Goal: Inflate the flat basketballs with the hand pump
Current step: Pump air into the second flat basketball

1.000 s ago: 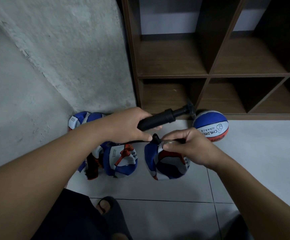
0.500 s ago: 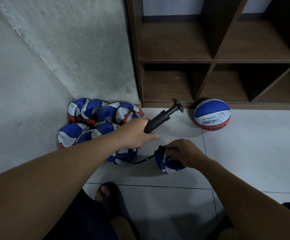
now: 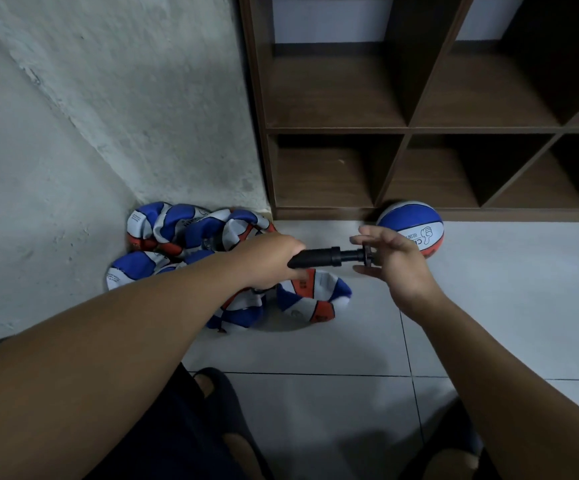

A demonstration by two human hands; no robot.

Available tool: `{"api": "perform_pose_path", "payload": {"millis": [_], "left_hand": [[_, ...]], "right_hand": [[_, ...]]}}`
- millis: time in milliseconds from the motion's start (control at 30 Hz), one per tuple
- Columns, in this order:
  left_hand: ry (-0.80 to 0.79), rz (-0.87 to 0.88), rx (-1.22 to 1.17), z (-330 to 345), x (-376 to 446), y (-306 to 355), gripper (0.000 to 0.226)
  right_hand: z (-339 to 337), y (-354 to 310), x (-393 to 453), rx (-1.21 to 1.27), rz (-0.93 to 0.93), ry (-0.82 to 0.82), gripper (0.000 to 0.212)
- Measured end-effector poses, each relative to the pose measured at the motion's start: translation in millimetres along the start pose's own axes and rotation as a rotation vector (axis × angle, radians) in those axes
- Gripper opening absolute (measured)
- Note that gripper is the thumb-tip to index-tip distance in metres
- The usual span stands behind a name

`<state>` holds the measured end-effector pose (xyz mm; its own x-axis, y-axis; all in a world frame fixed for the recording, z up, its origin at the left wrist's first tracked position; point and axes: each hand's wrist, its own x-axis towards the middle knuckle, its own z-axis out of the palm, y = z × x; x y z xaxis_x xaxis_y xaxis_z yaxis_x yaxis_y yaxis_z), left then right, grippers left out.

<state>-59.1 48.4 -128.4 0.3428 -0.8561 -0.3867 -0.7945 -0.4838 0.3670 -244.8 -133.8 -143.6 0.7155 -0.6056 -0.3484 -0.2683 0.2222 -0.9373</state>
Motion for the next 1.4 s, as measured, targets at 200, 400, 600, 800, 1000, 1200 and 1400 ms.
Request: {"api": "perform_pose_path", "payload": {"millis": [200, 400, 600, 800, 1000, 1200, 1400], "left_hand": [[-0.007, -0.011, 0.024, 6, 4, -2, 0.020], [0.023, -0.002, 0.079, 8, 4, -6, 0.026], [0.012, -0.024, 0.087, 7, 1, -11, 0.033], [0.031, -0.032, 0.042, 9, 1, 17, 0.034], [0.110, -0.015, 0.131, 2, 0, 33, 0.028], [0.110, 0.017, 0.140, 5, 1, 41, 0.027], [0.082, 0.008, 0.163, 3, -3, 37, 0.027]], "right_hand": [[4, -6, -22, -0.114, -0.027, -0.192, 0.058], [21, 3, -25, -0.385, -0.033, -0.052, 0.017], [-32, -15, -16, -0.205, 0.090, 0.370, 0.014], [-21, -18, -23, -0.312, 0.065, 0.481, 0.023], [12, -17, -32, -0.395, -0.032, 0.410, 0.027], [31, -7, -42, -0.368, -0.020, 0.288, 0.031], [5, -13, -26, -0.206, 0.195, 0.167, 0.014]]}}
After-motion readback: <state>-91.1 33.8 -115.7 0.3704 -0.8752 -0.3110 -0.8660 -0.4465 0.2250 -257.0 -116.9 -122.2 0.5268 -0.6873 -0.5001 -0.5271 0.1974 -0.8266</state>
